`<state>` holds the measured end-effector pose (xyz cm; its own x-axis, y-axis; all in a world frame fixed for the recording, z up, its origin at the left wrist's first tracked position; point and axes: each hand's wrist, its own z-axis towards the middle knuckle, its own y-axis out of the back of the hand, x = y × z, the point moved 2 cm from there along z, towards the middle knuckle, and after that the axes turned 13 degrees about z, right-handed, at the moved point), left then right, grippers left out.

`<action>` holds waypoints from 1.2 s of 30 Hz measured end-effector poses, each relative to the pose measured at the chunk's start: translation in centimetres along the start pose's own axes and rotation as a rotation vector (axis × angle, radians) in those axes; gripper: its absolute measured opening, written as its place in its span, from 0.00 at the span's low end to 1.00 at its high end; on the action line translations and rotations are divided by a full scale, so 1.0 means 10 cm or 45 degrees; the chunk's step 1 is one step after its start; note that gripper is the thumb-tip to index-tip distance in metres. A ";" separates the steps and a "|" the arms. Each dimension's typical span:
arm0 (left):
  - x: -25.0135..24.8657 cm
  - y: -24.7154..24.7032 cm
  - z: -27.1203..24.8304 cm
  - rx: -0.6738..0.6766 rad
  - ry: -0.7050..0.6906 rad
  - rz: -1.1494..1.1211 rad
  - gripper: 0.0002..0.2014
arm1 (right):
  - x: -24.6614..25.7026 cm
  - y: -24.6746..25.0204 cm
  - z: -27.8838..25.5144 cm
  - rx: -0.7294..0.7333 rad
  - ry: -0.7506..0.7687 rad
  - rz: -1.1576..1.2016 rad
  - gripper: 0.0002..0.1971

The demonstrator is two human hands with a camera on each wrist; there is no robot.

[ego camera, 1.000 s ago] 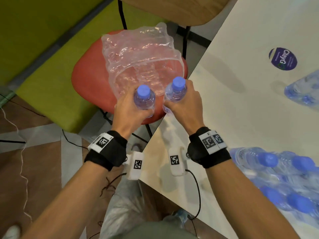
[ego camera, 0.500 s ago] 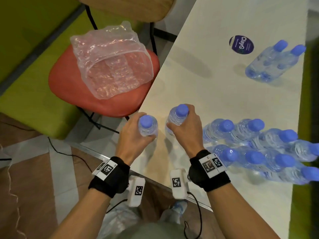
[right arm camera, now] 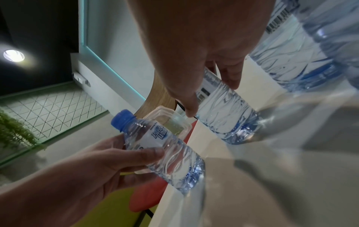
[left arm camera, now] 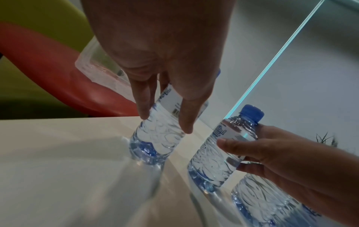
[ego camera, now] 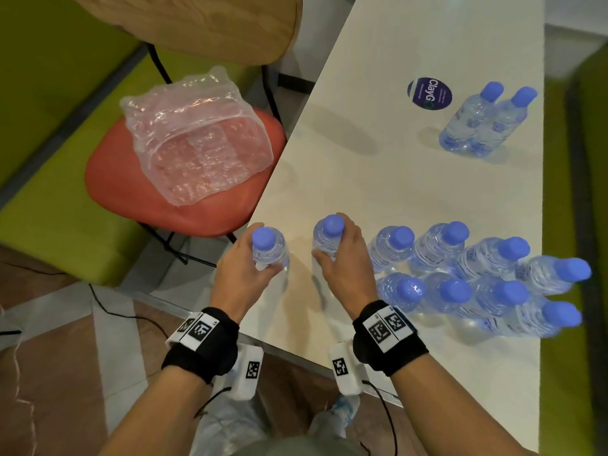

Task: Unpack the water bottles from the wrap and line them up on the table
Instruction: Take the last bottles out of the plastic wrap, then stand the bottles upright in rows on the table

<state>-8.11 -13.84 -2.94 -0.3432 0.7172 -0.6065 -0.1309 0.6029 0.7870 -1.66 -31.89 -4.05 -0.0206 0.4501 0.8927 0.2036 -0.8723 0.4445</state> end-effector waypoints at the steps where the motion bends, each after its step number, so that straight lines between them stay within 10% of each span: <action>1: 0.00 -0.01 -0.01 0.001 0.008 -0.003 0.27 | 0.00 0.01 0.00 0.007 -0.005 0.005 0.34; 12: -0.05 -0.03 -0.10 0.075 0.111 0.115 0.42 | 0.09 0.09 -0.15 0.088 -0.071 -0.022 0.40; 18: -0.11 -0.08 -0.50 0.432 0.274 0.627 0.28 | 0.26 0.43 -0.61 0.137 0.029 -0.029 0.37; 25: -1.19 -0.32 -0.78 0.349 -0.137 0.497 0.14 | 0.25 1.14 -0.96 0.307 0.065 -0.071 0.15; 36: -2.91 -0.60 -1.01 0.250 -0.690 0.726 0.07 | -0.22 2.83 -1.37 -0.150 0.053 -0.126 0.07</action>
<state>-6.74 -41.90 11.12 0.1966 0.9721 -0.1282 0.1110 0.1078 0.9879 -9.31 -60.15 7.59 -0.0762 0.5284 0.8455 0.0821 -0.8418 0.5335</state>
